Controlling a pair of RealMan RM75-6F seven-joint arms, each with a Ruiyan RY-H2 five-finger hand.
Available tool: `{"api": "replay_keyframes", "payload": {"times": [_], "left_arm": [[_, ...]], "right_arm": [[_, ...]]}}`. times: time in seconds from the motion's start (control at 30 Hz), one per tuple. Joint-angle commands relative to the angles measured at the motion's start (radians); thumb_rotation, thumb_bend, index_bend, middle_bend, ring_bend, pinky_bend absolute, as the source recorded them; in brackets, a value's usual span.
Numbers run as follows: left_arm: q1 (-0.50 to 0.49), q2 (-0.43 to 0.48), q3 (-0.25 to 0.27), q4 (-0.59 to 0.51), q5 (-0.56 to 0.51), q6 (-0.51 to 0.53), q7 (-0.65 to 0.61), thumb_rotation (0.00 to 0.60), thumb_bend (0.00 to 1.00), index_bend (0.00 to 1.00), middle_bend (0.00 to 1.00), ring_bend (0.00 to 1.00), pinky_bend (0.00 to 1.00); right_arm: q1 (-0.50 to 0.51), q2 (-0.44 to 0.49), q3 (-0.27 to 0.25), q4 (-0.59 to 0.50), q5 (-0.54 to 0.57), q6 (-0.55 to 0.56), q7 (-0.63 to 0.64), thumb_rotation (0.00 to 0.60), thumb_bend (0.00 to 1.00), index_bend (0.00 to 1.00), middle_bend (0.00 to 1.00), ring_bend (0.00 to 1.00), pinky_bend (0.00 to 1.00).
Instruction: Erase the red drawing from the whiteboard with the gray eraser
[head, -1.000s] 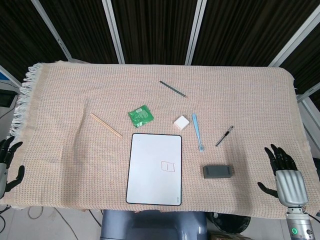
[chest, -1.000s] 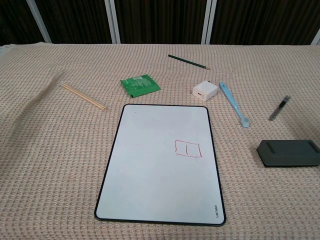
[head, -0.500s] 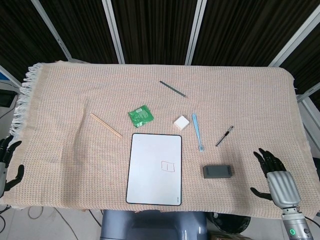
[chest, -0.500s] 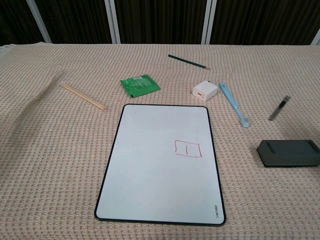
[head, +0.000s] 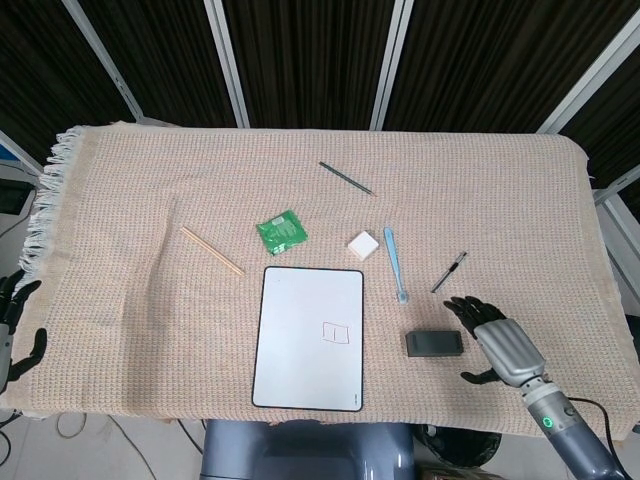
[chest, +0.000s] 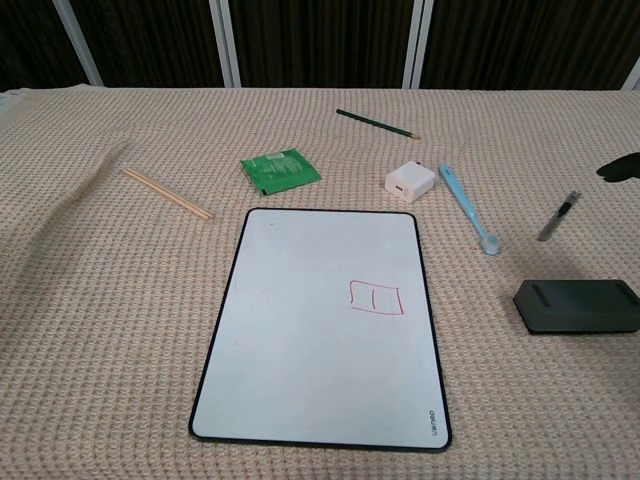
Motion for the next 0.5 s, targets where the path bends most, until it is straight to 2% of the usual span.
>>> {"api": "replay_keyframes", "payload": {"times": [0.03, 0.2, 0.5], "left_arm": [[0.0, 0.001, -0.001, -0.001, -0.002, -0.001, 0.0, 0.6, 0.46, 0.14, 0.01, 0.0, 0.0], [0.0, 0.003, -0.003, -0.002, -0.005, -0.001, -0.004, 0.6, 0.46, 0.14, 0.01, 0.0, 0.0], [-0.001, 0.004, -0.004, -0.004, -0.01, -0.005, -0.001, 0.6, 0.46, 0.14, 0.01, 0.0, 0.0]], "right_arm": [[0.047, -0.033, 0.022, 0.005, 0.061, -0.063, -0.04, 0.6, 0.11, 0.04, 0.13, 0.1, 0.16], [0.079, -0.09, 0.03, 0.039, 0.118, -0.1, -0.098, 0.6, 0.15, 0.13, 0.18, 0.15, 0.2], [0.089, -0.155, 0.022, 0.081, 0.161, -0.083, -0.156, 0.6, 0.2, 0.22, 0.27, 0.25, 0.29]]}}
